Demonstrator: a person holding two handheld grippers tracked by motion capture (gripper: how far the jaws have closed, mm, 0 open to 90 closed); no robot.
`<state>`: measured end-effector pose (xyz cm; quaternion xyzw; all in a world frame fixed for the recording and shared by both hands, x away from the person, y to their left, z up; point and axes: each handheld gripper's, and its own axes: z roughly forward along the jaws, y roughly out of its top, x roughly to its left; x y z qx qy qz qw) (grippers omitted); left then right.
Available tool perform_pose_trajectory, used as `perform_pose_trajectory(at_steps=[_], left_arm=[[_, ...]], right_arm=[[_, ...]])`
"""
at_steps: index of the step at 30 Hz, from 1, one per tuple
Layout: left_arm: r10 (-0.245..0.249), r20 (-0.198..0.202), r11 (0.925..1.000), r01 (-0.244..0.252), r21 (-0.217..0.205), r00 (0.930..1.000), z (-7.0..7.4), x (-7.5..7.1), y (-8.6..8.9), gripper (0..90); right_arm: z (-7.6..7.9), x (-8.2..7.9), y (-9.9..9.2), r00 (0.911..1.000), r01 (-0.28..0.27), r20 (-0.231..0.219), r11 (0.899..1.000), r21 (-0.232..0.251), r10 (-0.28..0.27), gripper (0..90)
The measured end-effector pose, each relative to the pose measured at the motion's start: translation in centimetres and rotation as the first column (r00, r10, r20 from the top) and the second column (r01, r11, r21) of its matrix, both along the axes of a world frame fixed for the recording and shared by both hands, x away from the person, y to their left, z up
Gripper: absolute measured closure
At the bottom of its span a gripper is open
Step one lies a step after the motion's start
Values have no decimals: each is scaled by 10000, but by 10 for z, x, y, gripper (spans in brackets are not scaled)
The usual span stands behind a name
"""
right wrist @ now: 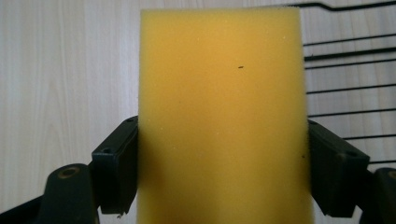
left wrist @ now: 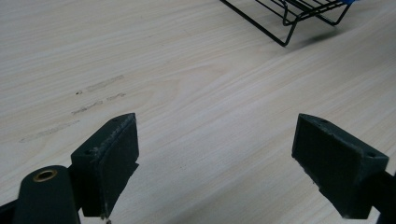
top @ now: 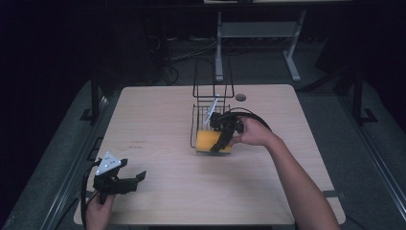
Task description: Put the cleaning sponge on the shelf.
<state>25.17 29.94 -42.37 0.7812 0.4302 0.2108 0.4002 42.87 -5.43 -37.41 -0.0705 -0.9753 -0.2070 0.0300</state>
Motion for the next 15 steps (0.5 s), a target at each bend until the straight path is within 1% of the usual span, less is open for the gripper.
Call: perform_pose_trajectory(at_steps=[5,15], left_arm=[[3,-13,10000,-3,-27,10000,0,0,0,141],[-22,-2,10000,22,-2,10000,0,0,-2,141]], right_arm=[[-4,5,-4,9999,155,-70,9997,-207,-157,225],[-2,10,-11,9990,393,-195,9992,-93,-394,225]])
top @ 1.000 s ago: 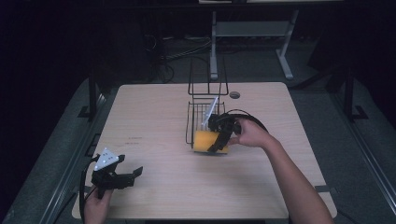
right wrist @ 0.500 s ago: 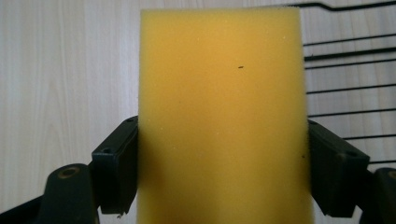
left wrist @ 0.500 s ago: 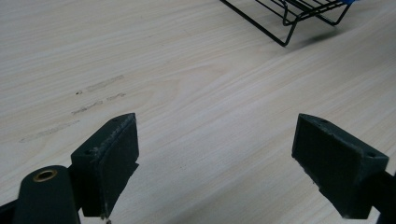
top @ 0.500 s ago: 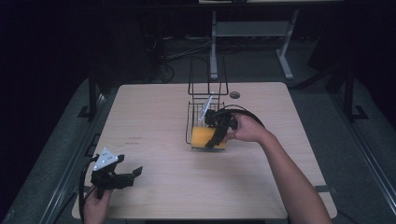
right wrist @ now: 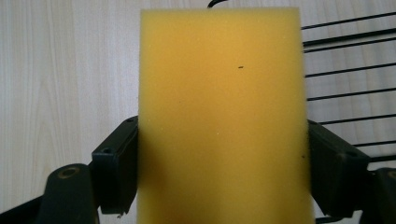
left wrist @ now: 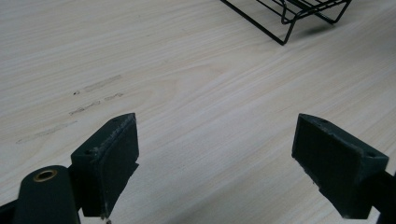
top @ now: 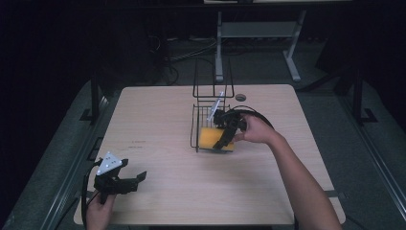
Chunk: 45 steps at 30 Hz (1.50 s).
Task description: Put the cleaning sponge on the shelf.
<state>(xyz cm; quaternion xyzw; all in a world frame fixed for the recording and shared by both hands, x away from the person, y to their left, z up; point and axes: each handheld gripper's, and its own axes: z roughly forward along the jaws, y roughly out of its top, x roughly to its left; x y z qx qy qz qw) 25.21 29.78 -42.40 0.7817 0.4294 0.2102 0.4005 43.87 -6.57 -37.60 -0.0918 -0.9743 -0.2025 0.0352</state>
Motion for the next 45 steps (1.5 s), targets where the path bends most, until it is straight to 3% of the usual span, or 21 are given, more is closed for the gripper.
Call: perform_pose_trajectory(at_steps=[5,11,18,21,29,36,38,45], left_arm=[[12,-3,10000,-12,-15,10000,0,0,0,141],[12,15,10000,-12,-25,10000,0,0,1,141],[13,22,10000,-13,-26,10000,0,0,1,141],[8,-6,10000,-8,-19,10000,0,0,1,141],[-28,-13,10000,28,-18,10000,0,0,1,141],[-90,-30,10000,91,33,10000,-1,1,-1,141],[-75,-2,10000,75,-10,10000,-1,1,-1,141],[-117,-9,9999,117,14,9999,0,1,-1,141]], right_arm=[[3,2,1,9999,-54,93,9998,-199,56,225],[7,6,7,9999,-144,58,9999,-54,144,225],[9,12,11,9996,-237,136,9991,-355,242,224],[10,16,12,9998,-208,55,9997,-132,209,225],[4,23,11,10000,-44,-80,9997,-232,43,224],[10,29,14,9999,-130,6,9996,-248,130,224],[11,31,13,9999,-87,-60,10000,-26,87,225],[6,36,14,9999,63,-119,10000,-75,-63,225]])
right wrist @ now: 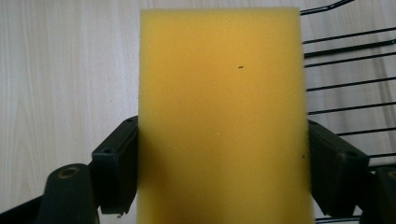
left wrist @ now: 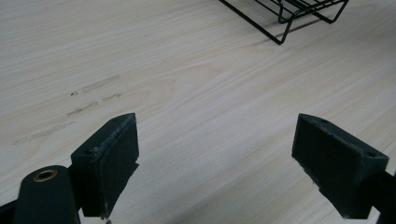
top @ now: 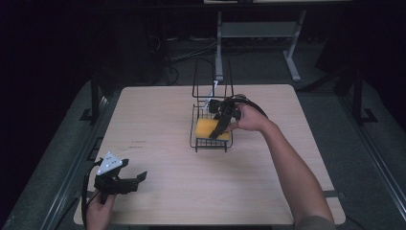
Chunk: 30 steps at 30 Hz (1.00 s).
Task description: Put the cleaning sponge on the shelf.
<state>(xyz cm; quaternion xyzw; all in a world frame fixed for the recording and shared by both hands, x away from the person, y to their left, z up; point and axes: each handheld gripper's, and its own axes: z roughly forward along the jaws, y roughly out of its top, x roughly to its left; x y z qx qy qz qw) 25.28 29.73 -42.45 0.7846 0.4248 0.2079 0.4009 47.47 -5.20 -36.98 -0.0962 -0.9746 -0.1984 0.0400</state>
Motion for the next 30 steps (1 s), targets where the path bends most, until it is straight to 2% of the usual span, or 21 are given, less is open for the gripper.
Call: perform_pose_trajectory(at_steps=[12,15,26,30], left_arm=[[-67,-43,10000,67,66,10000,0,0,0,141],[-45,-47,10000,46,35,10000,0,1,0,141],[-29,-54,10000,29,2,10000,0,0,1,141],[-25,-60,10000,25,-5,10000,0,0,1,141]], right_arm=[[-8,4,1,9999,109,26,9999,60,-109,224],[-12,8,1,9998,182,-57,9997,-186,-183,223],[-25,18,5,9991,421,32,9989,-187,-420,222],[-30,19,8,9991,425,42,9985,-347,-424,220]])
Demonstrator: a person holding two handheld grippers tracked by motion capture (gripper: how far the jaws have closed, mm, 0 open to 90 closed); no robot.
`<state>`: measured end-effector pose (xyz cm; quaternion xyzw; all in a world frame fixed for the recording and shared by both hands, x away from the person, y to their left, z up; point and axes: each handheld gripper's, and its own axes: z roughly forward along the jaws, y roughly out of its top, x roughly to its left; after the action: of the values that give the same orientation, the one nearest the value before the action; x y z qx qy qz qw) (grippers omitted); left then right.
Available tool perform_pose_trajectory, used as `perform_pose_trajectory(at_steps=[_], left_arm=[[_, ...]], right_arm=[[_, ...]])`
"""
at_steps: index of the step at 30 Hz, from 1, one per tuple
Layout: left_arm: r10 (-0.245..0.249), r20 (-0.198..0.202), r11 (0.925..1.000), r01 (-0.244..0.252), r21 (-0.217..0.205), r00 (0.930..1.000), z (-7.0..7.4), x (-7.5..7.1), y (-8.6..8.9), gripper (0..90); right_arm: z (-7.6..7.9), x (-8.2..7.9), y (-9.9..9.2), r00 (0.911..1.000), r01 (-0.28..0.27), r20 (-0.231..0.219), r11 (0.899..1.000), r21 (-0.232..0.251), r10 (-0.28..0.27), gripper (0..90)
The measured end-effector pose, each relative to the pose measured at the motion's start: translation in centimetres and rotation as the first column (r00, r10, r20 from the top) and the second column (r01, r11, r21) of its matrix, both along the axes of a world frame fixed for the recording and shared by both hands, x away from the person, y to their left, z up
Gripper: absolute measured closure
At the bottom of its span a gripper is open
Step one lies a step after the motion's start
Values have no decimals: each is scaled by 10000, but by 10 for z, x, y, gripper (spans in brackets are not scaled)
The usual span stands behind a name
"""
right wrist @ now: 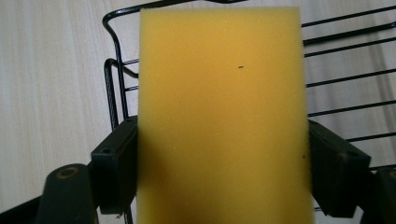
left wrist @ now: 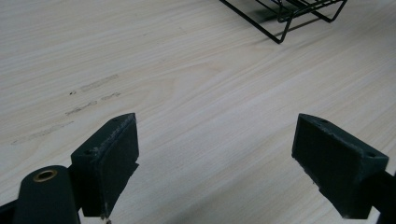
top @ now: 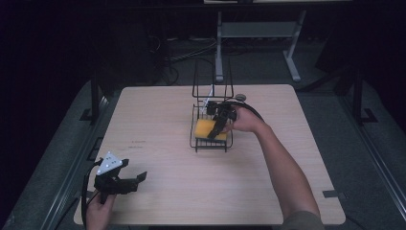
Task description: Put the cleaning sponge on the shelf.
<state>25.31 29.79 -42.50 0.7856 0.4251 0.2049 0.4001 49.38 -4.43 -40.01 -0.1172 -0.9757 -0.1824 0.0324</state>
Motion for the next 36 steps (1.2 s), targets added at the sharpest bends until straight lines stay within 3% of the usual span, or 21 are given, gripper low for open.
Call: perform_pose_trajectory(at_steps=[19,31,36], left_arm=[[-111,-57,9999,112,99,9999,-1,1,-5,141],[-141,-60,9998,141,148,9999,-1,1,-5,141],[-144,-75,9998,145,104,9999,-2,2,-6,141]], right_arm=[[1,-2,-2,10000,66,-71,9999,127,-65,188],[13,-4,-7,9999,137,46,9995,288,-138,178],[19,-6,-11,9997,189,157,9982,575,-198,180]])
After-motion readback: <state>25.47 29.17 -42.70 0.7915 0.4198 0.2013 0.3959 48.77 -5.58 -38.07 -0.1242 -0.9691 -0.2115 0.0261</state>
